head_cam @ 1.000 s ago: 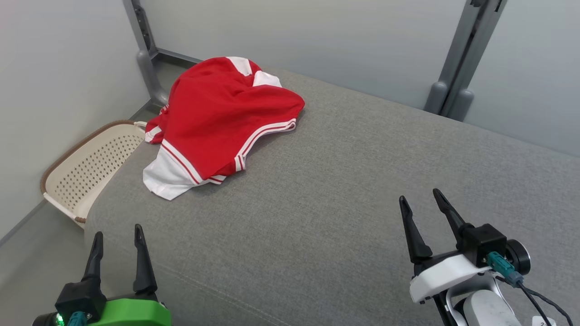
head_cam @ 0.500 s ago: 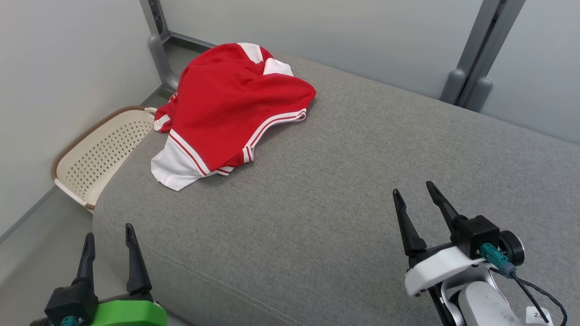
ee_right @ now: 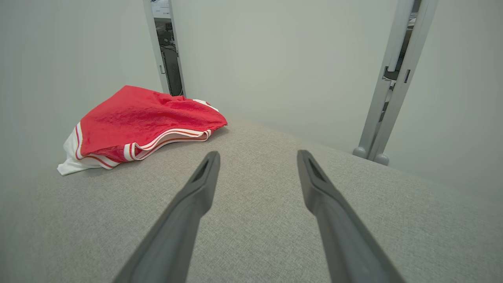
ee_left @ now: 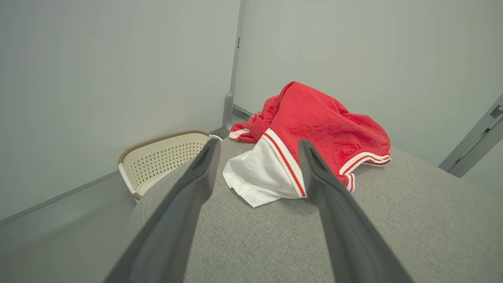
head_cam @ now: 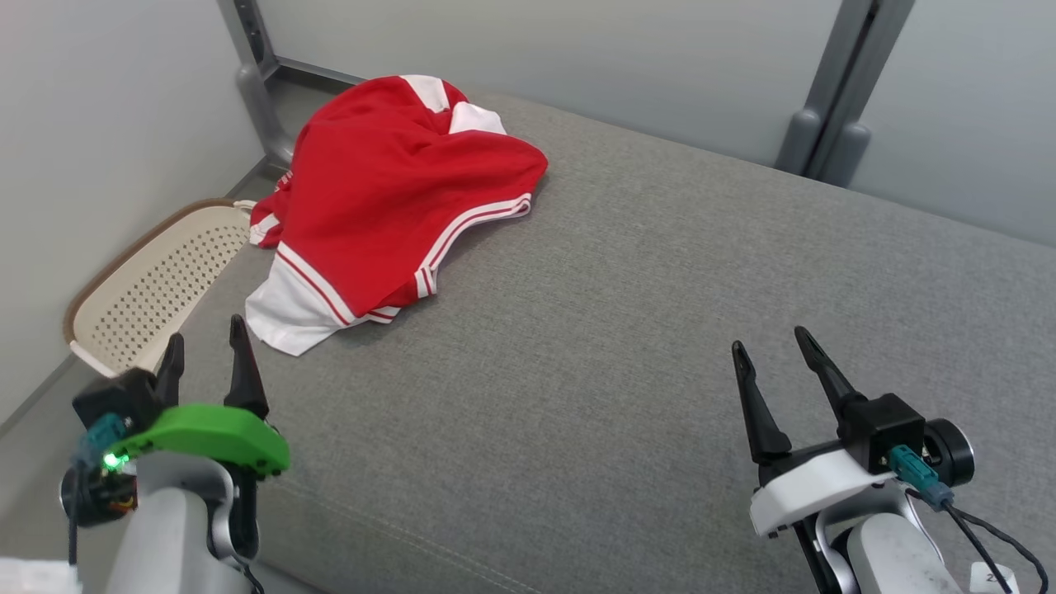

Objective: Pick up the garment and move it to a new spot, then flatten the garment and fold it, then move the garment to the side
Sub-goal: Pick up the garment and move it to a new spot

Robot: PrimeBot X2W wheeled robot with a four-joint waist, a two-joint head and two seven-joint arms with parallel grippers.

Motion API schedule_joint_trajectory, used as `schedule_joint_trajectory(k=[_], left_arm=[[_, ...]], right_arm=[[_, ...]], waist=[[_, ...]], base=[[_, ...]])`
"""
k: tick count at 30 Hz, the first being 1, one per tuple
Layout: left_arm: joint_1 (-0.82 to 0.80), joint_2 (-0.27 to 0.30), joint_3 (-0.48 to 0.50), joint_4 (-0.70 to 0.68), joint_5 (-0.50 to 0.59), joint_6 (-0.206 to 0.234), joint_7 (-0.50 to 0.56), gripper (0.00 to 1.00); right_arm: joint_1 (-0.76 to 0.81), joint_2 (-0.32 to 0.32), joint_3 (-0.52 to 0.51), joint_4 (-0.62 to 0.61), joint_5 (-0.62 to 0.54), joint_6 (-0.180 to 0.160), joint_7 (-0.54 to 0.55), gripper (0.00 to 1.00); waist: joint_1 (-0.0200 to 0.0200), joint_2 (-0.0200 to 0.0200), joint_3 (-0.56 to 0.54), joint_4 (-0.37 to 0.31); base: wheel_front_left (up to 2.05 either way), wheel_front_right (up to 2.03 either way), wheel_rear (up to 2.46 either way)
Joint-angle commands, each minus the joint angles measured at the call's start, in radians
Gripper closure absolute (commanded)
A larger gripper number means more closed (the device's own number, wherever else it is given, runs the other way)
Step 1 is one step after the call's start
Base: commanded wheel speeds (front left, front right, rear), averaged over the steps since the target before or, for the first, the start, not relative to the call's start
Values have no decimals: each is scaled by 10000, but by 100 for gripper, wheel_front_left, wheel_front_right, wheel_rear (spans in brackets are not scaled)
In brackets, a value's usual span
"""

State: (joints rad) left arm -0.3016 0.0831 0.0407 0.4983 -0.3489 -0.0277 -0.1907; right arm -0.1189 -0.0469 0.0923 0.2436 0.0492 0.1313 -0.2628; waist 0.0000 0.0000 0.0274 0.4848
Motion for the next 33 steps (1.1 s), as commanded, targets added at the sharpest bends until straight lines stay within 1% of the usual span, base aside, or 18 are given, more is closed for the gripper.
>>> schedule_joint_trajectory(k=[1,5,7,13,18,20,22,25,28,29,30,32,33], left_arm=[[-628,137,33,410,-150,-152,270,0],[-2004,407,123,1588,-619,-447,1023,0],[-2600,666,230,2072,-764,-528,1350,0],[-3766,1493,517,3207,-1123,-636,1973,0],[-4170,2055,828,3777,-1356,-591,2328,0],[-4326,2341,902,3962,-1389,-524,2496,0],[-4439,2459,991,4136,-1441,-367,2597,0],[-4555,2691,1022,4403,-1345,17,2699,0],[-4704,2724,1032,4502,-1375,135,2667,0],[-4717,2773,998,4545,-1296,242,2615,0],[-4721,2808,970,4577,-1257,304,2597,4],[-4736,2831,867,4638,-1145,374,2569,99],[-4743,2841,843,4669,-1120,385,2562,100]], right_arm=[[-179,-59,3,-141,-174,-10,68,0],[-316,-60,107,-503,-639,-10,376,0],[-425,-57,243,-738,-865,-10,575,0],[-635,-59,575,-1401,-1240,-10,978,0],[-695,-115,645,-1994,-1446,-11,1202,0],[-716,-211,690,-2206,-1452,-11,1288,0],[-725,-300,622,-2413,-1481,-11,1365,0],[-654,-370,560,-2673,-1472,-11,1410,0],[-563,-376,476,-2811,-1434,-11,1439,0],[-537,-364,455,-2843,-1450,-11,1446,0],[-525,-350,452,-2848,-1451,-11,1450,0],[-507,-329,449,-2797,-1408,-11,1421,0],[-509,-306,469,-2743,-1363,-11,1377,0]], waist=[[0,0,546,-707],[0,0,1153,-1344],[0,0,1534,-1759],[0,0,2516,-2963],[0,0,3241,-3638],[0,0,3541,-3845],[0,0,3821,-3940],[0,0,4131,-4008],[0,0,4313,-3977],[0,0,4342,-3956],[0,0,4348,-3941],[0,0,4287,-3896],[0,0,4225,-3878]], base=[[0,0,0],[0,0,0],[0,0,0],[0,0,0],[0,0,0],[0,0,0],[0,0,0],[0,0,0],[0,0,0],[0,0,0],[0,0,0],[0,0,0],[0,0,0]])
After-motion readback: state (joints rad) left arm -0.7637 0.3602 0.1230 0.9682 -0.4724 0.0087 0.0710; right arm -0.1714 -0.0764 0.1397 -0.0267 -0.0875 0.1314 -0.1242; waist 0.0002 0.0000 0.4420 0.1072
